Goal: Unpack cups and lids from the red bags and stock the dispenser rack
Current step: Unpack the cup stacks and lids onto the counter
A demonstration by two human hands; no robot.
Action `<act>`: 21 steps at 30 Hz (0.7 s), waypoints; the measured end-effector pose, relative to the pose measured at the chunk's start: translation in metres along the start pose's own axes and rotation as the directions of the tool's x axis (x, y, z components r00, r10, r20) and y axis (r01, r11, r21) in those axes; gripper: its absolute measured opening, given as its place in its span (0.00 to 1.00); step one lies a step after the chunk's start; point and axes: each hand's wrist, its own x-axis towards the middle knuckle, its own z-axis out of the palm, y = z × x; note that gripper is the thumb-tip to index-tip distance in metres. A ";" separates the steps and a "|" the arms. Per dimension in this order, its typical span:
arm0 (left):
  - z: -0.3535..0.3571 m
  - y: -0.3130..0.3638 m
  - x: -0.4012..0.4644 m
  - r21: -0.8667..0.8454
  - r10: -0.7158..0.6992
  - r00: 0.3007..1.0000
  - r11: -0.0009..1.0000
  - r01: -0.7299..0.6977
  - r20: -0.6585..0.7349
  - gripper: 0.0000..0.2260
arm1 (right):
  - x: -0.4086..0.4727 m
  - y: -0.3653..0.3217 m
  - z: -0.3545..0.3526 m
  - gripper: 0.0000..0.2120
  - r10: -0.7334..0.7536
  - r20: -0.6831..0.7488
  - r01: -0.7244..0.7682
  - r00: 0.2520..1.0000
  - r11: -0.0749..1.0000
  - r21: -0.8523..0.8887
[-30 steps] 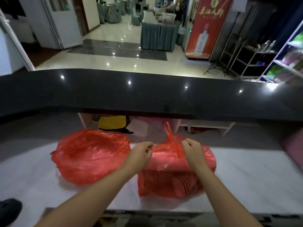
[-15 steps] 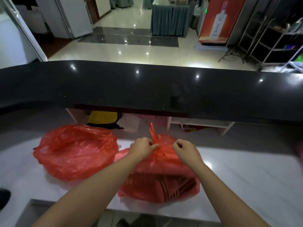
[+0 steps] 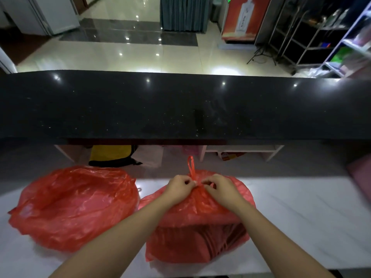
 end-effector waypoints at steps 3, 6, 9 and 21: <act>-0.009 0.002 -0.009 -0.128 0.042 0.999 0.991 -0.045 -0.026 0.14 | -0.003 -0.003 0.000 0.11 -0.106 0.021 0.104 0.994 0.992 0.072; -0.014 0.004 -0.017 -0.182 0.063 0.998 0.981 -0.068 -0.029 0.11 | -0.001 -0.005 0.002 0.10 -0.172 -0.002 0.171 0.985 0.978 0.122; -0.009 0.004 -0.022 -0.227 0.032 0.997 0.973 -0.049 -0.077 0.11 | 0.003 -0.005 0.002 0.08 -0.195 0.003 0.193 0.981 0.971 0.138; 0.013 -0.008 -0.051 0.074 0.214 0.889 0.977 -0.201 -0.404 0.05 | 0.004 0.004 0.015 0.11 -0.237 -0.013 0.235 0.971 0.952 0.195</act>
